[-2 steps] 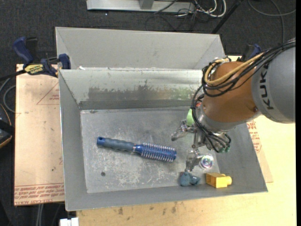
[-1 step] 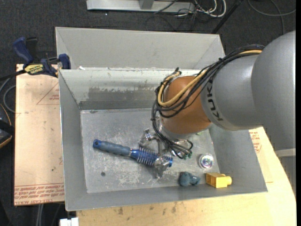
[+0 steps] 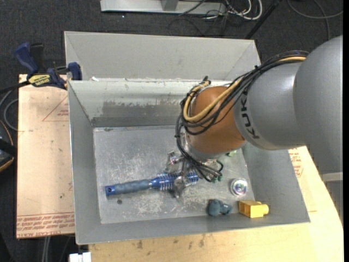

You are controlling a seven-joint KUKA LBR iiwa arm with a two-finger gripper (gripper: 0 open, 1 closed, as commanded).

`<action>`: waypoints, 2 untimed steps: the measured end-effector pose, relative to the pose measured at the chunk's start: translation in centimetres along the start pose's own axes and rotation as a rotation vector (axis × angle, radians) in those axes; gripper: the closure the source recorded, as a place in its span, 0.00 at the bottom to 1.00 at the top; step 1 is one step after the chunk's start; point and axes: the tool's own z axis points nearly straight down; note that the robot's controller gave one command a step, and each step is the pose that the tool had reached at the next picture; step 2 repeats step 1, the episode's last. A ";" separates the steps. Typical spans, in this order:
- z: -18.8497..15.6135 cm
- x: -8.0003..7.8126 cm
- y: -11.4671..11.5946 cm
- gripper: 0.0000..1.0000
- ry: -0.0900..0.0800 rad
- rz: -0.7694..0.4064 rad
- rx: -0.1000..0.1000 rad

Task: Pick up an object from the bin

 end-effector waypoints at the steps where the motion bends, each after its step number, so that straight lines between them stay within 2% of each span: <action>1: -12.7 -0.7 2.8 1.00 0.008 0.004 -0.001; 2: -12.7 -0.7 2.8 1.00 0.008 0.004 -0.001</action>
Offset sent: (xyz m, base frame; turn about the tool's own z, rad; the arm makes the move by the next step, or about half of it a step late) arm -0.0074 0.0266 0.1237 0.0057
